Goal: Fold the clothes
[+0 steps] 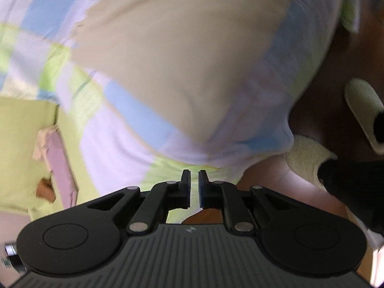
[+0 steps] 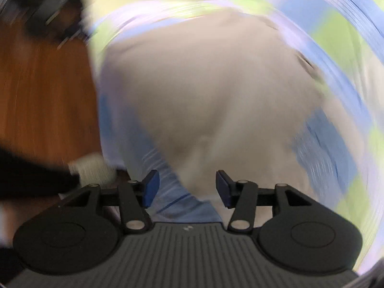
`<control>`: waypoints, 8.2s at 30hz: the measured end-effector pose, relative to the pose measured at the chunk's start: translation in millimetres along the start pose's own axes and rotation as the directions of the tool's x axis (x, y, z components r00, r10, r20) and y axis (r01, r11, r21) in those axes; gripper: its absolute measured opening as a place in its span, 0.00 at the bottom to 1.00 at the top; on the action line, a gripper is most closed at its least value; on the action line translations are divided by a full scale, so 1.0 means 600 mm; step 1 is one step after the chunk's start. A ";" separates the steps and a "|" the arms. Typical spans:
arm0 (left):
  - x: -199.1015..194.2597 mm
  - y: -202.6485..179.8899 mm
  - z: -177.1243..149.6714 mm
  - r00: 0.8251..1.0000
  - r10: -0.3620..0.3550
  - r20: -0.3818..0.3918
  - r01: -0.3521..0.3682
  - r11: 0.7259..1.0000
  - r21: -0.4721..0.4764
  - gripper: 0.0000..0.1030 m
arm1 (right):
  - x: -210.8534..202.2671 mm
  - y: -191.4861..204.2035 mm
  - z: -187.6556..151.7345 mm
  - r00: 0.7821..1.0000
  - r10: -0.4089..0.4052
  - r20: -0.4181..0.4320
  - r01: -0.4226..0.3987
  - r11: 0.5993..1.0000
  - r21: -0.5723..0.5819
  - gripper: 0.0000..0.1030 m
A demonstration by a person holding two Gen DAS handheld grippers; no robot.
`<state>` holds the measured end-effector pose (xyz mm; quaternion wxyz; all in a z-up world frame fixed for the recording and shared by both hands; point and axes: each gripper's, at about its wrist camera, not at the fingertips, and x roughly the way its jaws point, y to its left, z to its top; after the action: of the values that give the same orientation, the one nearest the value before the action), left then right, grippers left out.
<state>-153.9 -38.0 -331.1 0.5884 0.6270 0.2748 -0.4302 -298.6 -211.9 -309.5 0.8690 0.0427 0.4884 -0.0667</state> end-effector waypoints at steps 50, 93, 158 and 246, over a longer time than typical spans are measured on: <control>0.092 0.219 0.279 0.918 -0.284 0.277 0.385 0.810 -0.443 0.35 | -0.004 -0.208 0.074 0.990 -0.134 0.033 0.112 0.924 0.367 0.40; 0.385 0.580 0.442 0.929 -0.171 0.327 0.358 0.631 -0.688 0.37 | 0.285 -0.562 0.396 0.972 0.092 0.217 -0.178 0.887 0.425 0.47; 0.420 0.558 0.398 0.810 -0.360 0.462 0.586 0.503 -0.636 0.42 | 0.507 -0.420 0.554 0.817 0.436 0.378 -0.575 0.559 0.598 0.14; 0.314 0.471 0.346 0.940 -0.110 0.323 0.282 0.782 -0.556 0.46 | 0.211 -0.442 0.350 0.899 -0.437 0.020 0.349 0.745 0.569 0.13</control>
<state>131.9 -314.7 -339.0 0.7386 0.3130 0.3763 -0.4637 -98.1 -512.6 -311.1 0.8198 0.1821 0.3784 -0.3894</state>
